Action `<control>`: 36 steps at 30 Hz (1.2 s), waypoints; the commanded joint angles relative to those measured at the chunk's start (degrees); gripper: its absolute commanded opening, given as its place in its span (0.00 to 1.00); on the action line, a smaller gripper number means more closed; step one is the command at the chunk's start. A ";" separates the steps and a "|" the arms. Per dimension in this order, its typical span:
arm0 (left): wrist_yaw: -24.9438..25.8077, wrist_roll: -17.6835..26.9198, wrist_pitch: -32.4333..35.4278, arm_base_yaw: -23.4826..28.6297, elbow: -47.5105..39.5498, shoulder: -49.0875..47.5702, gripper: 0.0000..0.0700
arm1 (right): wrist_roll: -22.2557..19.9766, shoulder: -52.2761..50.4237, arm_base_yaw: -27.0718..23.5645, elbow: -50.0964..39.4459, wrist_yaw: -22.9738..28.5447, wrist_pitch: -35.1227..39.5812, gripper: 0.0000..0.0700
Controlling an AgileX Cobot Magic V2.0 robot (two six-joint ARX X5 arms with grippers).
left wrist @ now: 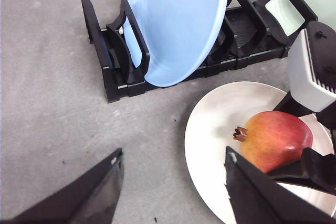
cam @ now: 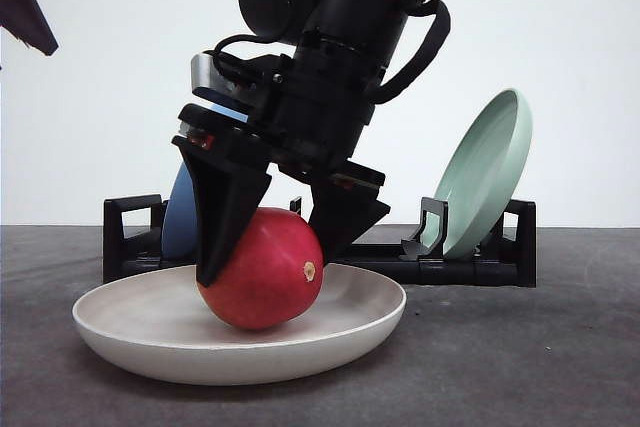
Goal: Place pomegranate in white plate
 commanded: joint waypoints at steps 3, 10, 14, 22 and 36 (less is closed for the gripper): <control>0.00 0.39 0.64 -0.11 0.85 0.35 0.50 | -0.06 2.26 0.77 1.51 -0.04 0.17 0.72; 0.00 0.37 0.64 -0.11 0.85 0.35 0.50 | 0.04 2.22 1.21 1.51 -0.15 0.20 0.94; 0.02 0.39 0.64 -0.11 0.85 0.35 0.50 | -1.52 1.58 1.21 1.49 -0.06 -0.39 0.95; -0.04 0.37 0.64 -0.11 0.85 0.35 0.50 | -2.36 -6.52 0.34 -5.20 0.23 10.49 0.95; -0.13 0.39 0.62 -0.11 0.85 0.35 0.50 | -1.92 -28.99 -8.08 -29.54 -0.10 27.06 0.94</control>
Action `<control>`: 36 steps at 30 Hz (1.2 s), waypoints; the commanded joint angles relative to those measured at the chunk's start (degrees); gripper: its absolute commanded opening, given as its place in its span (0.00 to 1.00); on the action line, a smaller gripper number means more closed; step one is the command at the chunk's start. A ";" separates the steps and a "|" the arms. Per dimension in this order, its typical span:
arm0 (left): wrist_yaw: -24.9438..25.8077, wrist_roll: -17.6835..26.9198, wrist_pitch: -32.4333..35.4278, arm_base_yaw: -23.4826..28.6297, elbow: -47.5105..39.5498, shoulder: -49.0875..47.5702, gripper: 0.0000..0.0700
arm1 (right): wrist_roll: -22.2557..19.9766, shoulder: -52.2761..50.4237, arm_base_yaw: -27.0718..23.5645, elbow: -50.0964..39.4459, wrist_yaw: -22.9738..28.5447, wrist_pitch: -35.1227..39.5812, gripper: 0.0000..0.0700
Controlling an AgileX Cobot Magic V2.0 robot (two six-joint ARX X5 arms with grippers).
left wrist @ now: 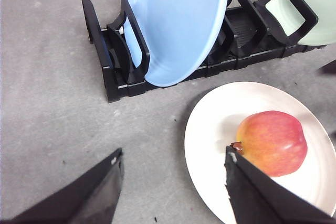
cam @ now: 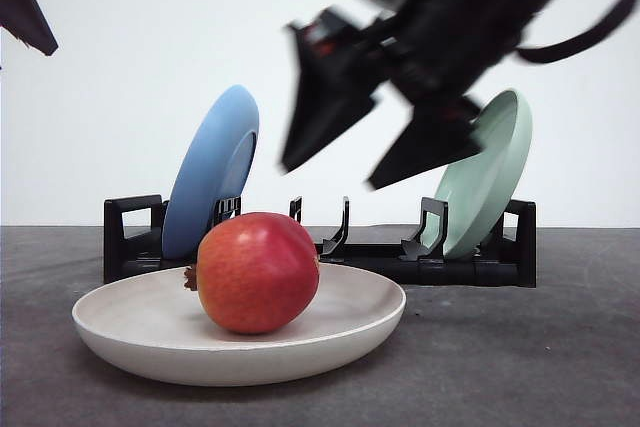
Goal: Place pomegranate in white plate
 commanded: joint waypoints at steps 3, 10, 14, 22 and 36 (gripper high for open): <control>-0.11 0.37 0.59 -0.11 0.85 0.33 0.50 | 0.19 -4.88 -3.27 -4.95 -0.30 0.21 0.94; -0.11 0.09 0.50 -0.11 0.85 0.33 0.50 | 2.89 -14.86 -10.98 -14.10 -2.19 0.06 0.94; -0.11 -0.05 0.26 -0.11 0.85 0.33 0.50 | 6.25 -19.36 -14.54 -17.77 -2.11 -0.55 0.94; -0.11 -1.36 0.21 -0.11 0.85 0.31 0.50 | 7.48 -21.52 -15.90 -19.11 -1.08 -0.77 0.94; -0.11 -1.38 -0.20 -0.11 0.85 0.28 0.00 | 7.17 -21.52 -15.90 -19.11 -1.11 -0.11 0.03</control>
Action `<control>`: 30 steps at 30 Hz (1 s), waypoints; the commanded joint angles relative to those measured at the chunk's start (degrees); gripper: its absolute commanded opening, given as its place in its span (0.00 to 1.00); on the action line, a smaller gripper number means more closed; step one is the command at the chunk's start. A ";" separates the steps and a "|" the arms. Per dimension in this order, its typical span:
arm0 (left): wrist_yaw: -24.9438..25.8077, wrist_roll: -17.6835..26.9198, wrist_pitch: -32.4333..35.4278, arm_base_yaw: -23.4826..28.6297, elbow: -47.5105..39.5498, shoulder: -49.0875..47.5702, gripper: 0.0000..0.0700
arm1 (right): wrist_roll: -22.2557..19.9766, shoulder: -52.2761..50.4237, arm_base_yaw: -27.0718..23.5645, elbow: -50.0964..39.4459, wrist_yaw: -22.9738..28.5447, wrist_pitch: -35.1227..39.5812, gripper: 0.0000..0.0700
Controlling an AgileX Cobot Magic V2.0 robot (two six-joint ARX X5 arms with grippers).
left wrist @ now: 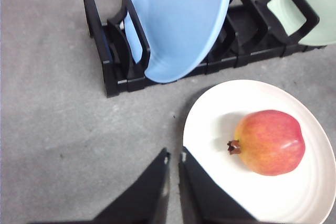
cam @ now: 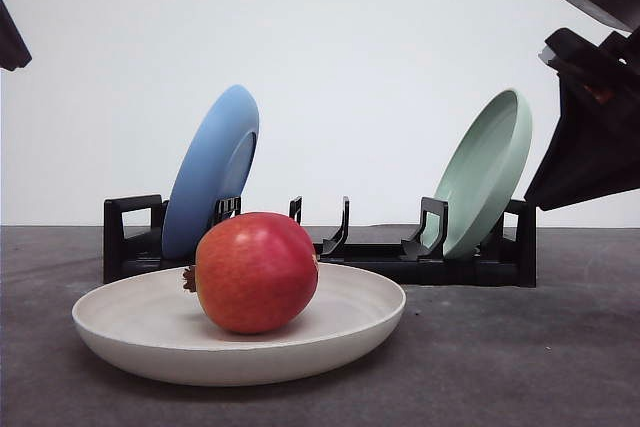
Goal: Place pomegranate in white plate
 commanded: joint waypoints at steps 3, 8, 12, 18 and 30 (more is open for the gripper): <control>-0.09 -0.04 1.29 -0.11 0.85 0.29 0.00 | 0.35 0.37 0.24 0.07 0.17 1.43 0.03; -0.09 -0.04 1.32 -0.11 0.85 0.29 0.00 | 0.35 0.37 0.24 0.07 0.17 1.53 0.03; -0.08 -0.04 1.30 -0.11 0.85 0.29 0.00 | 0.35 0.37 0.24 0.07 0.17 1.55 0.03; -0.09 0.78 1.58 0.14 0.04 -0.71 0.00 | 0.35 0.37 0.24 0.07 0.17 1.55 0.03; -0.09 1.76 22.75 9.95 -20.48 -17.88 0.00 | 0.35 0.37 0.24 0.07 0.17 1.55 0.03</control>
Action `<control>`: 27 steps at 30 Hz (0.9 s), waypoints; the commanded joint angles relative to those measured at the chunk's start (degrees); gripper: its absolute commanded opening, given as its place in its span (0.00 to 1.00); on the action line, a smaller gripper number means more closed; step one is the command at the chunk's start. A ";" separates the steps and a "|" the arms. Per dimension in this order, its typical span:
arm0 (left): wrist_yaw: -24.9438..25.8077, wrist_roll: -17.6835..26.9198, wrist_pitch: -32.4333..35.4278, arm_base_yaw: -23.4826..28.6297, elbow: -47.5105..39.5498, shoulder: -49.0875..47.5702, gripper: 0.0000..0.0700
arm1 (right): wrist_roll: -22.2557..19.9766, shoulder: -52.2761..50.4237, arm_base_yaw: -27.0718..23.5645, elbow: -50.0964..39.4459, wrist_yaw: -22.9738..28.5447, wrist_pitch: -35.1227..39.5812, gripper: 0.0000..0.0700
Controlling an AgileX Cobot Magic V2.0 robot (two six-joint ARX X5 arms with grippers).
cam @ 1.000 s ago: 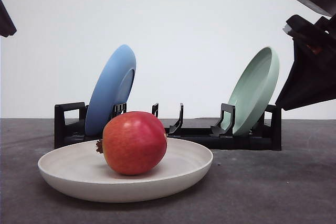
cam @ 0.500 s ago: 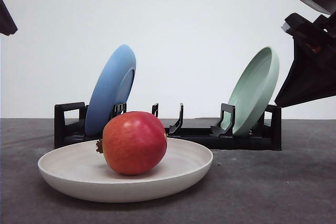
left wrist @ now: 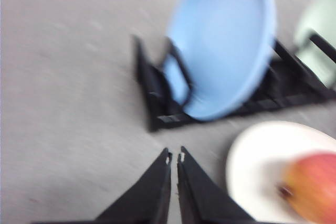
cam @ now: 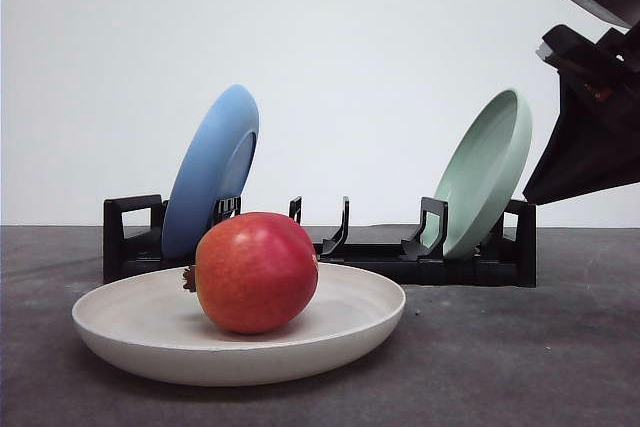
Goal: Place pomegranate in white plate
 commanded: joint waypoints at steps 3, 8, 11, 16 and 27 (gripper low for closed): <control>-0.10 0.42 5.14 3.73 -6.12 -6.83 0.00 | 0.35 0.37 0.24 0.07 0.19 0.61 0.03; -0.81 0.18 5.06 7.08 -13.10 -16.45 0.00 | 0.35 0.37 0.24 0.07 0.17 0.59 0.03; -3.02 -0.05 4.63 8.15 -16.36 -20.89 0.00 | 0.35 0.37 0.24 0.07 0.17 0.61 0.03; -5.63 -0.08 4.65 8.56 -20.57 -25.93 0.00 | 0.35 0.37 0.24 0.07 0.17 0.60 0.03; -5.76 0.00 5.58 8.44 -24.32 -29.15 0.00 | 0.35 0.37 0.24 0.07 0.18 0.63 0.03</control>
